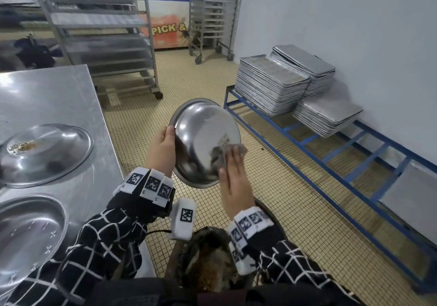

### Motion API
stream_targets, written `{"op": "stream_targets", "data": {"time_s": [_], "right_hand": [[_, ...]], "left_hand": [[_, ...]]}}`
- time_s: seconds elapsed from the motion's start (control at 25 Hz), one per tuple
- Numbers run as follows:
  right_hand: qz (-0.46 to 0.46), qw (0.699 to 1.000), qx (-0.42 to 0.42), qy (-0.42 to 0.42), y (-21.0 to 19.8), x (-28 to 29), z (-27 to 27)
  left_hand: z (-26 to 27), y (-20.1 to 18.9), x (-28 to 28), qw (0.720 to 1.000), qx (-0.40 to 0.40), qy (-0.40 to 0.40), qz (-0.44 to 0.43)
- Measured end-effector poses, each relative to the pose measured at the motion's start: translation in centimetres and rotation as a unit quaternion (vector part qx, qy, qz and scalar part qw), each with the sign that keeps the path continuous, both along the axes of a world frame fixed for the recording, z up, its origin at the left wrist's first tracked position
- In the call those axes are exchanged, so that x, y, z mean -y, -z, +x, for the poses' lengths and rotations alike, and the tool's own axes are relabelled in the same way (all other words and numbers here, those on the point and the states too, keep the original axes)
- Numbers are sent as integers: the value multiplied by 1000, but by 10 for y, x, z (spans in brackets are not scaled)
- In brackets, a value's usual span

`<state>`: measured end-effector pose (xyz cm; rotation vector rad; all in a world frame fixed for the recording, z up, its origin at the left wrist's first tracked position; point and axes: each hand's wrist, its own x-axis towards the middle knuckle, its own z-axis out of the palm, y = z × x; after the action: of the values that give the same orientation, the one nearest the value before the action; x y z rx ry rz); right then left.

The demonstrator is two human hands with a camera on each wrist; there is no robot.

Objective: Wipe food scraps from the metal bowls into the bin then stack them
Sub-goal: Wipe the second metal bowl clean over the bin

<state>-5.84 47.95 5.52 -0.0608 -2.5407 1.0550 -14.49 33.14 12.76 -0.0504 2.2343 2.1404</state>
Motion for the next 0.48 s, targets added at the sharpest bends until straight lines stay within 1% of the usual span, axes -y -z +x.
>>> {"op": "stream_targets", "data": {"time_s": [0.08,0.12,0.2,0.24,0.32,0.36,0.44,0.48], "right_hand": [[80,994,-53,-46,3,21,2],[99,991,-71,-53,-2,27,-2],[113,988,-101,-44,-23,29,-16],[110,988,-109,-24,-35,24,-24],[84,991,-101,35,-51,4,-42],[51,993,-85,67,-53,-8,-47],[-49,991,-34,118,-44,-26,-45],[-90,988,-8,127,-34,-27,-38]], "left_hand": [[5,-1,-3,1000,1,11,-7],[8,-2,-5,1000,0,22,-5],[12,-4,-8,999,-8,40,1],[13,-5,-9,999,-11,47,-1],[13,-4,-8,999,-11,52,-2],[13,-4,-7,999,-8,50,3],[12,-4,-3,999,0,33,19],[11,-4,-2,999,5,18,27]]}}
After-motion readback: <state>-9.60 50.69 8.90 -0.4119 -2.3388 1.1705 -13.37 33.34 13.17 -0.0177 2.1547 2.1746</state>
